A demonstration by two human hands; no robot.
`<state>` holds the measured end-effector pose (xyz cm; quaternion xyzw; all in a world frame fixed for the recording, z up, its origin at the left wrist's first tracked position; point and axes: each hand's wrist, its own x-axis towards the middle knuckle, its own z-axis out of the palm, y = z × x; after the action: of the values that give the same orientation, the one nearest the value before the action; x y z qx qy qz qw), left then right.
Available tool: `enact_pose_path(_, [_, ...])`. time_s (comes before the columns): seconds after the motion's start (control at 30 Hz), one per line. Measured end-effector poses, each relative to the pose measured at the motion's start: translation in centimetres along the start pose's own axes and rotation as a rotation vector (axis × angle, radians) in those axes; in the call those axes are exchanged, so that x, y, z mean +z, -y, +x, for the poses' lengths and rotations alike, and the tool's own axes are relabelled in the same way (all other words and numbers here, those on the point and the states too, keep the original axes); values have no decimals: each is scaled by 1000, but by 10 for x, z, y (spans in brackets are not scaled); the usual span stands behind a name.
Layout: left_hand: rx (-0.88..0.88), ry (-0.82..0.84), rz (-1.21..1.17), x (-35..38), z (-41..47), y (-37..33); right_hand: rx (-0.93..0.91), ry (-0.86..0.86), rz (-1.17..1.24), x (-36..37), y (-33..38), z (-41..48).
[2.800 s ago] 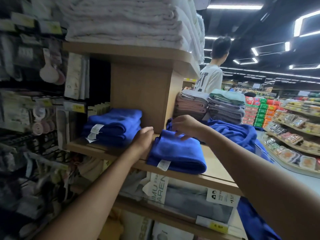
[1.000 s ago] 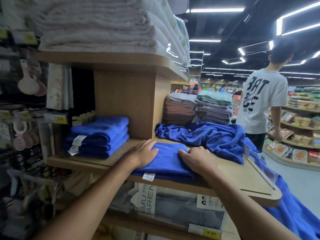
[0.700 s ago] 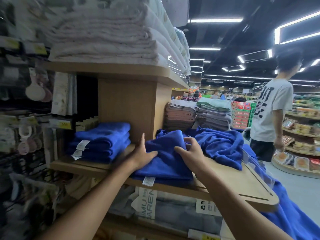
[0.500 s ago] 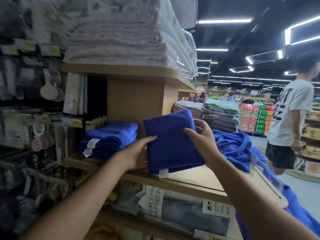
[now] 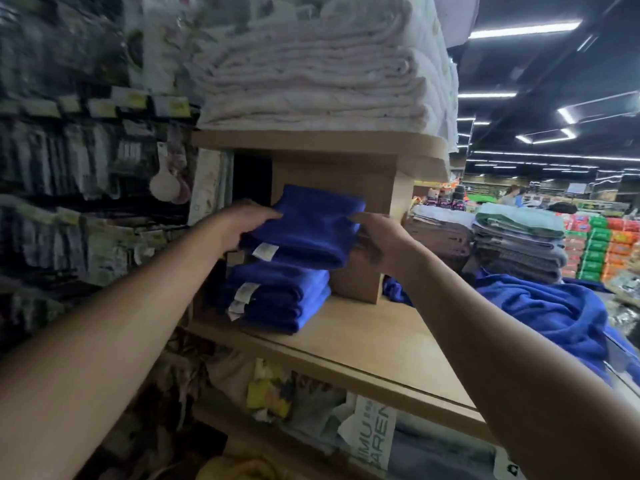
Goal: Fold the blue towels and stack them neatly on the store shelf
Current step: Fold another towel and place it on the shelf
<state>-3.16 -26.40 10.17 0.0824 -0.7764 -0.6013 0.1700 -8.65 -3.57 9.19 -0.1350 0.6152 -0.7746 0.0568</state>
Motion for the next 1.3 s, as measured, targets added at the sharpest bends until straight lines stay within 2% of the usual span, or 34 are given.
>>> enact_pose_path(0.2, [31, -146, 469, -18, 52, 49, 74, -38, -140, 31, -50, 44])
enact_pose_path(0.37, [98, -125, 662, -9, 55, 79, 154, -118, -168, 33, -82, 56])
enact_pose_path(0.5, [164, -188, 870, 0, 41, 67, 147, -86, -196, 23, -76, 47])
enact_pose_path(0.57, [312, -287, 935, 13, 26, 52, 100, -47, -268, 10, -68, 35])
enact_pose_path(0.67, [697, -356, 814, 53, 0, 34, -46, -9, -397, -29, -57, 16])
enact_pose_path(0.73, [878, -272, 741, 91, -20, 22, -165, -38, -595, -64, -53, 4])
enact_pose_path(0.8, [969, -147, 690, 132, -33, 18, -228, -90, -820, -103, -50, -6])
enact_pose_path(0.87, [961, -36, 669, 173, -39, 19, -270, -145, -949, -148, -44, -12])
enact_pose_path(1.0, [740, 222, 674, 250, -27, 27, -312, -371, -1274, -242, -30, -15])
enact_pose_path(1.1, [570, 380, 691, 295, -9, 33, -195, -564, -1390, -299, -28, -14])
enact_pose_path(1.2, [479, 424, 746, 328, 4, 48, -31, -466, -1484, -325, -33, -9])
enact_pose_path(1.23, [478, 426, 781, 335, 7, 55, -17, -437, -1515, -328, -33, -7])
enact_pose_path(1.3, [518, 412, 871, 340, 11, 65, -68, -493, -1530, -329, -31, -6])
